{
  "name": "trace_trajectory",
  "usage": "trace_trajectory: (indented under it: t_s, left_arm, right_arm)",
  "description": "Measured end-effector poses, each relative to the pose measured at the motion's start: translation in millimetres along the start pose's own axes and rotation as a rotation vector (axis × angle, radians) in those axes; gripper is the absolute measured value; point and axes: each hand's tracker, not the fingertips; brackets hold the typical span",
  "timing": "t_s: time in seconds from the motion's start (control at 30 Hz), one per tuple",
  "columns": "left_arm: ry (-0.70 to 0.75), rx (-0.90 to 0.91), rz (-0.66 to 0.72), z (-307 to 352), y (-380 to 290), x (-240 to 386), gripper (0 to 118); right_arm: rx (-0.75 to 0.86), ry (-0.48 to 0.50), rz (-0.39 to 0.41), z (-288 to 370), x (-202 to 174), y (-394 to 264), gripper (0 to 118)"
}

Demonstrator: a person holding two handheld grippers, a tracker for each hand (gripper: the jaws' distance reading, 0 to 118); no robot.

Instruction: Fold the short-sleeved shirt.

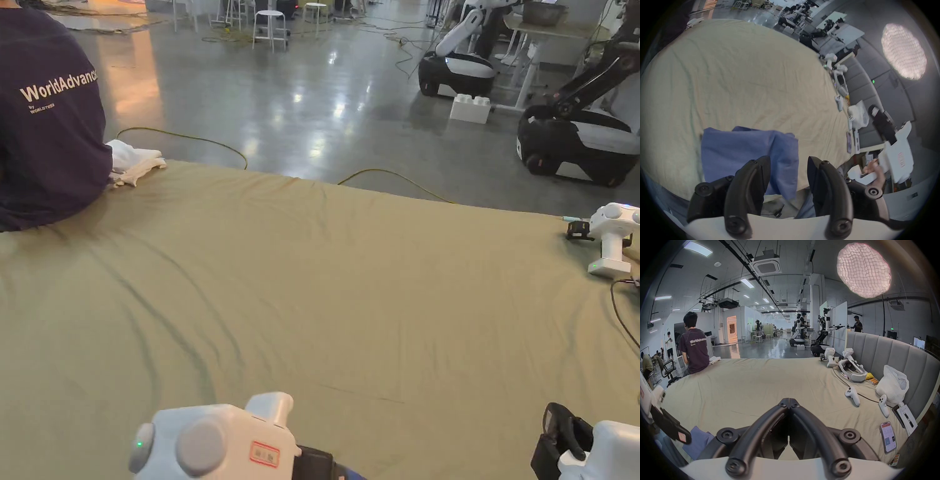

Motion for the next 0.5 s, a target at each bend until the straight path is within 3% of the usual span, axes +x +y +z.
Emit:
trace_trajectory:
  t_s: [0.07,0.13,0.2,0.4,0.5]
  left_arm:
    - [0.018,0.019,-0.018,1,0,-7,44]
    - [0.096,-0.011,-0.036,-12,-1,-13,23]
    - [0.112,-0.084,-0.04,-32,-7,-19,17]
    - [-0.061,-0.184,0.01,-89,-29,-21,15]
    - [-0.056,-0.17,-0.021,-107,-34,-16,15]
  right_arm:
    - [-0.001,-0.002,-0.001,0,1,0,0]
    - [-0.003,-0.001,-0.001,1,1,0,0]
    - [-0.007,-0.004,0.003,1,2,-1,0]
    - [-0.015,-0.015,0.006,2,5,-4,0]
    - [-0.021,-0.021,0.006,2,6,-5,0]
